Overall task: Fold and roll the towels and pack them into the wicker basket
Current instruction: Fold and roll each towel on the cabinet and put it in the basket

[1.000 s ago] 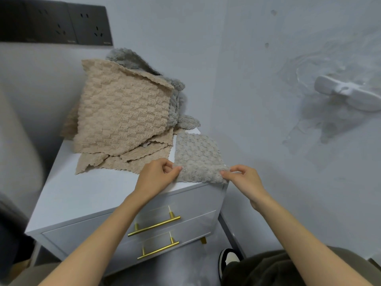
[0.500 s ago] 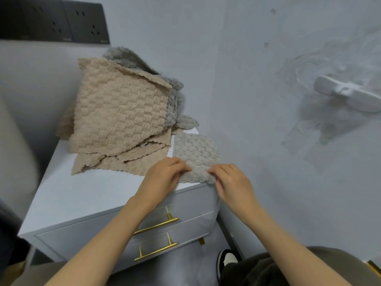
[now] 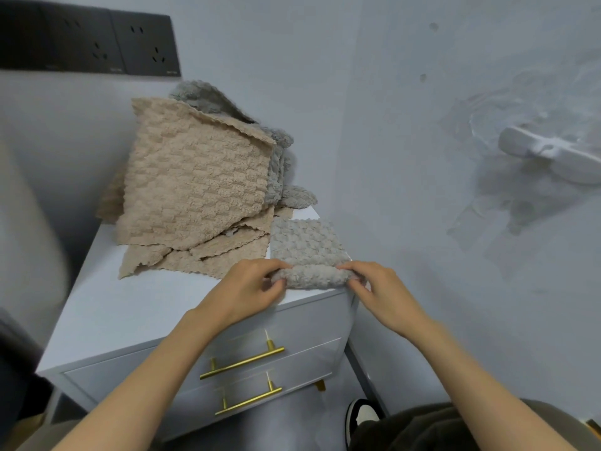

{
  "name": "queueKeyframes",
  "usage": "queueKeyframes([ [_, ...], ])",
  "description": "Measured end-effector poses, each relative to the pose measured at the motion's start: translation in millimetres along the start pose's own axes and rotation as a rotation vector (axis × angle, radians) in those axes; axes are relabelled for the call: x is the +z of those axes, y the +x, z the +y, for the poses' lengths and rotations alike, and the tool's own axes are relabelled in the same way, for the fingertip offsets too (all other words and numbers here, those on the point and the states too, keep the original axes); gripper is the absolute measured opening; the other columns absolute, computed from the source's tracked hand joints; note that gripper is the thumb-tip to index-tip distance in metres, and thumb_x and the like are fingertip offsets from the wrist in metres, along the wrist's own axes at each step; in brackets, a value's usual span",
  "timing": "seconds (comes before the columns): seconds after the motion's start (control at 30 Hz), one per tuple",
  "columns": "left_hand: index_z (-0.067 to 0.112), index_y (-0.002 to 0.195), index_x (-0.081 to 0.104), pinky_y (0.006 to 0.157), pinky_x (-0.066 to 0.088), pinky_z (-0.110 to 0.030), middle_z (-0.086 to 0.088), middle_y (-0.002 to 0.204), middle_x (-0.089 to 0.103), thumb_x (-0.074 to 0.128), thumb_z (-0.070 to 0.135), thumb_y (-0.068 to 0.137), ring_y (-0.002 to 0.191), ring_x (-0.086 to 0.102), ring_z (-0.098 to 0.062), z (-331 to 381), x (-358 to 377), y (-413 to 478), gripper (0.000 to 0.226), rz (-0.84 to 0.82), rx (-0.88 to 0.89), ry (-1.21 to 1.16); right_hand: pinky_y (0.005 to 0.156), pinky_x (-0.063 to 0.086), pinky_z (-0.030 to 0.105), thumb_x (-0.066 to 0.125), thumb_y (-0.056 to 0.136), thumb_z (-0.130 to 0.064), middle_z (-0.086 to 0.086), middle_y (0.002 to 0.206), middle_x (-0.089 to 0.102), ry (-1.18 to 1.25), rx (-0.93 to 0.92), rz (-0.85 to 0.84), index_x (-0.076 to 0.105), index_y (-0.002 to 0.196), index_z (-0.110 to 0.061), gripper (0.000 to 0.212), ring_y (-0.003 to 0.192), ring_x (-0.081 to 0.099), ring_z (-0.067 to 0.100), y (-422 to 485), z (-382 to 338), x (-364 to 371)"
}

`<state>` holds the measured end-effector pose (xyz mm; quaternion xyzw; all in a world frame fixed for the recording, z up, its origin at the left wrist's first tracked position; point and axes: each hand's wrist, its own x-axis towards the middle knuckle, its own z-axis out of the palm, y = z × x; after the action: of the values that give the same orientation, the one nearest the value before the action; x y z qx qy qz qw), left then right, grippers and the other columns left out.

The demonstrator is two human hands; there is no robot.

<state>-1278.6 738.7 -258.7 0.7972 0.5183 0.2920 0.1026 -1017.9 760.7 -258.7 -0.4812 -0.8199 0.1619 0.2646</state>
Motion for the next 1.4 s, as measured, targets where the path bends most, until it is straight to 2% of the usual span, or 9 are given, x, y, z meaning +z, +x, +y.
queueKeyframes([
  [0.13, 0.023, 0.091, 0.068, 0.065, 0.042, -0.014, 0.014, 0.073, 0.063, 0.061, 0.028, 0.09, 0.071, 0.058, 0.0, 1, -5, -2, 0.009, 0.015, -0.137, -0.135, 0.078, 0.044, 0.019, 0.06, 0.092, -0.024, -0.006, 0.088, 0.067, 0.178, 0.123, -0.009, 0.069, 0.099, -0.026, 0.011, 0.084, 0.058, 0.009, 6, 1, -7],
  [0.23, 0.013, 0.071, 0.061, 0.055, 0.033, -0.017, 0.007, 0.059, 0.053, 0.06, 0.034, 0.09, 0.056, 0.047, -0.004, -1, -4, 0, 0.028, 0.026, -0.259, -0.158, 0.064, 0.04, 0.016, 0.061, 0.092, -0.024, 0.002, 0.08, 0.067, 0.326, 0.225, 0.028, 0.068, 0.091, -0.02, 0.008, 0.072, 0.056, 0.016, 9, -2, -5],
  [0.4, 0.009, 0.07, 0.067, 0.046, 0.03, -0.012, 0.006, 0.051, 0.057, 0.06, 0.036, 0.089, 0.045, 0.046, 0.001, 4, 0, 7, 0.034, 0.077, -0.464, -0.203, 0.065, 0.042, 0.02, 0.067, 0.087, -0.035, -0.004, 0.077, 0.069, 0.405, 0.43, 0.102, 0.066, 0.091, -0.02, 0.016, 0.074, 0.061, 0.009, 19, -7, -1],
  [0.53, 0.014, 0.074, 0.063, 0.055, 0.037, -0.022, 0.005, 0.064, 0.065, 0.063, 0.035, 0.085, 0.062, 0.057, -0.006, 7, 3, 12, 0.024, 0.141, -0.527, -0.129, 0.068, 0.047, 0.027, 0.071, 0.08, -0.042, -0.006, 0.074, 0.067, 0.277, 0.516, 0.198, 0.061, 0.088, -0.025, 0.022, 0.077, 0.062, 0.011, 26, -9, 4],
  [0.77, 0.019, 0.098, 0.06, 0.072, 0.04, -0.024, 0.006, 0.093, 0.056, 0.062, 0.016, 0.084, 0.087, 0.05, -0.011, 5, 12, 12, 0.014, 0.297, -0.208, 0.019, 0.058, 0.036, 0.027, 0.064, 0.085, -0.019, -0.007, 0.089, 0.053, -0.114, 0.122, 0.379, 0.059, 0.099, -0.028, 0.017, 0.091, 0.046, 0.014, 31, -11, 19],
  [0.87, 0.016, 0.099, 0.069, 0.079, 0.041, -0.025, 0.003, 0.097, 0.063, 0.062, 0.004, 0.085, 0.093, 0.053, -0.014, 7, 14, 13, 0.02, 0.279, 0.013, 0.083, 0.063, 0.045, 0.029, 0.059, 0.083, 0.0, -0.003, 0.097, 0.06, -0.209, -0.162, 0.351, 0.067, 0.098, -0.02, 0.027, 0.091, 0.051, 0.017, 30, -9, 25],
  [0.97, 0.013, 0.099, 0.073, 0.077, 0.049, -0.026, 0.0, 0.096, 0.071, 0.065, 0.004, 0.085, 0.091, 0.064, -0.02, 6, 15, 10, 0.019, 0.251, 0.12, 0.137, 0.063, 0.054, 0.032, 0.047, 0.086, -0.01, -0.001, 0.094, 0.067, -0.309, -0.308, 0.27, 0.07, 0.097, -0.015, 0.026, 0.085, 0.061, 0.024, 24, -10, 22],
  [1.2, 0.026, 0.134, 0.052, 0.086, 0.046, -0.017, 0.012, 0.129, 0.057, 0.058, 0.025, 0.088, 0.1, 0.057, -0.004, -7, 9, 0, 0.047, 0.0, 0.042, 0.113, 0.082, 0.044, 0.022, 0.056, 0.085, -0.011, -0.005, 0.123, 0.061, -0.296, -0.198, 0.077, 0.059, 0.128, -0.019, 0.044, 0.116, 0.051, 0.014, 12, -6, 16],
  [1.4, 0.02, 0.127, 0.058, 0.065, 0.035, -0.007, 0.02, 0.085, 0.056, 0.055, 0.018, 0.093, 0.071, 0.05, 0.0, -1, 4, -1, 0.035, 0.032, -0.043, 0.001, 0.087, 0.044, 0.032, 0.043, 0.095, -0.012, -0.004, 0.112, 0.055, -0.217, -0.084, -0.048, 0.048, 0.131, -0.019, 0.037, 0.114, 0.046, 0.016, 16, -14, 8],
])
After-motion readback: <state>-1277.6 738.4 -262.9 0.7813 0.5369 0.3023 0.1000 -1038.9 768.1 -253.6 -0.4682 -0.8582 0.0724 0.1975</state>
